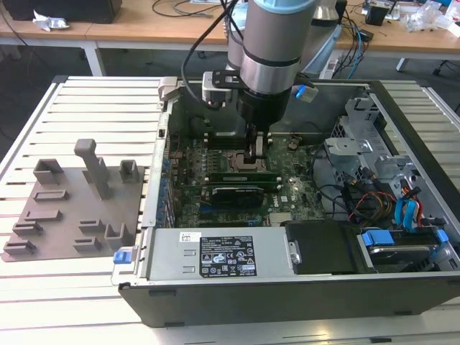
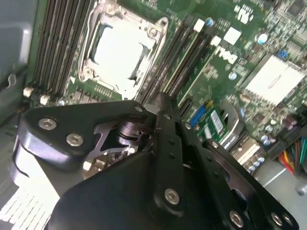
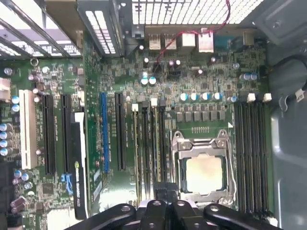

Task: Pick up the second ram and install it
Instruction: 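Press down the second ram until it locks into place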

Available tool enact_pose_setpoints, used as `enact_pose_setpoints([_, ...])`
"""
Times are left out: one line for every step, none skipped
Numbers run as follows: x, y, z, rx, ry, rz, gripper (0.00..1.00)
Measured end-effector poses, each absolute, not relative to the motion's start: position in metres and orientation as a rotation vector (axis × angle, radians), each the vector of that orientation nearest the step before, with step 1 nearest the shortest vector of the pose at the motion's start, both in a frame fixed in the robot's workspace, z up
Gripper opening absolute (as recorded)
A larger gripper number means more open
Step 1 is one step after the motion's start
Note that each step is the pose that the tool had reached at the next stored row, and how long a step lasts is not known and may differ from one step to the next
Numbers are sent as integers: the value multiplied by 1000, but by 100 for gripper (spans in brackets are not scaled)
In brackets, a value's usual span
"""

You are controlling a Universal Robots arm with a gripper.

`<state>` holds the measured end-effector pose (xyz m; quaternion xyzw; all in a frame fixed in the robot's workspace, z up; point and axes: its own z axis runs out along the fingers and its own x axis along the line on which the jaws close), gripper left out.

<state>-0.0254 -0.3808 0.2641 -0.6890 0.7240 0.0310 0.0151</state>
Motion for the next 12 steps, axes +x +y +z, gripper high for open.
enact_pose_setpoints([-17,-381,260,-2145,2254,99,10])
enact_pose_setpoints([-9,-381,255,-2145,2254,100,10])
enact_pose_setpoints([-2,-381,250,-2146,2255,101,10])
enact_pose_setpoints([4,-381,244,-2147,2255,102,10])
enact_pose_setpoints([6,-381,239,-2146,2256,103,10])
enact_pose_setpoints([9,-380,235,-2147,2256,103,10])
enact_pose_setpoints([10,-380,233,-2147,2256,103,10])
enact_pose_setpoints([11,-380,231,-2147,2256,102,10])
enact_pose_setpoints([11,-380,228,-2148,2256,101,10])
enact_pose_setpoints([11,-380,227,-2148,2256,102,10])
enact_pose_setpoints([11,-380,227,-2148,2256,102,10])
enact_pose_setpoints([11,-380,235,-2146,2254,103,10])
